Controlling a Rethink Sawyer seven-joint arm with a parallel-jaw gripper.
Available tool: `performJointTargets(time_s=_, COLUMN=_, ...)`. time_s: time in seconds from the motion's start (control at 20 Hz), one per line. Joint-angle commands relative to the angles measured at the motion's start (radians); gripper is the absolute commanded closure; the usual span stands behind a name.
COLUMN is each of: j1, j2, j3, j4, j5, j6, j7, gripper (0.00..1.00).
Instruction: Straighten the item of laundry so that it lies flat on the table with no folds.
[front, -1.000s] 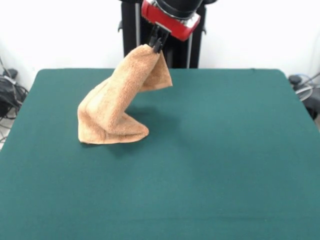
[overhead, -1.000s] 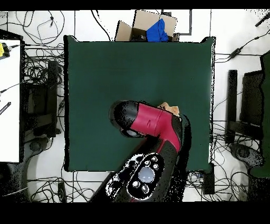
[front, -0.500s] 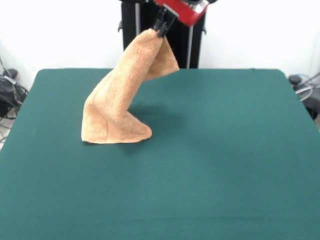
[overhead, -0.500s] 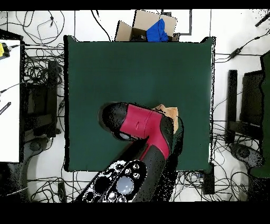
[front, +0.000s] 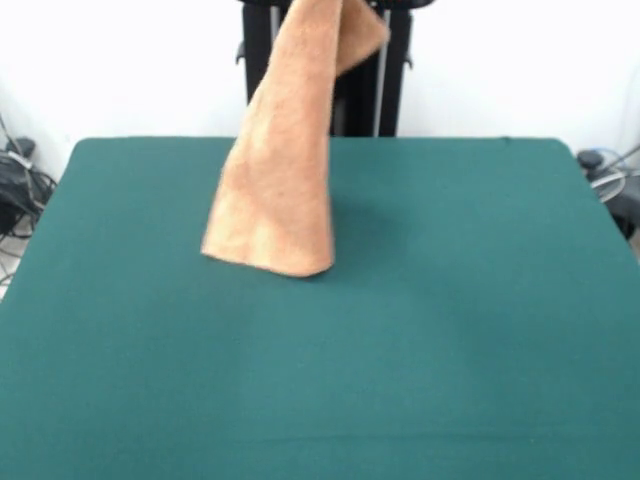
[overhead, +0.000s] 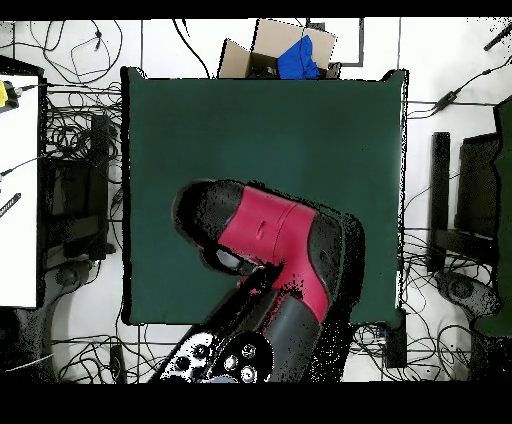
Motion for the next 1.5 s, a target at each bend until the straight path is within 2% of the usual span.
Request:
performJointTargets(time_s=0.05, j1=-0.009, j2=-0.050, j3=0.010, j4=-0.091, j5=0.013, j6=0.191, j7=0.232, gripper=1.00)
performJointTargets(time_s=0.25, j1=-0.023, j2=-0.065, j3=0.010, j4=-0.131, j5=-0.002, j6=0.258, j7=0.215, gripper=1.00)
performJointTargets(time_s=0.5, j1=-0.039, j2=-0.074, j3=0.024, j4=-0.122, j5=-0.016, j6=0.237, j7=0.195, gripper=1.00)
performJointTargets(time_s=0.75, j1=-0.086, j2=-0.048, j3=0.063, j4=-0.039, j5=-0.030, j6=0.057, j7=0.157, gripper=1.00)
performJointTargets(time_s=0.85, j1=-0.108, j2=-0.035, j3=0.084, j4=0.004, j5=-0.017, j6=0.025, j7=0.147, gripper=1.00)
performJointTargets(time_s=1.05, j1=-0.195, j2=0.010, j3=0.171, j4=0.054, j5=0.051, j6=0.057, j7=0.080, gripper=1.00)
performJointTargets(time_s=1.5, j1=-0.315, j2=0.053, j3=0.296, j4=0.033, j5=0.067, j6=0.219, j7=-0.001, gripper=1.00)
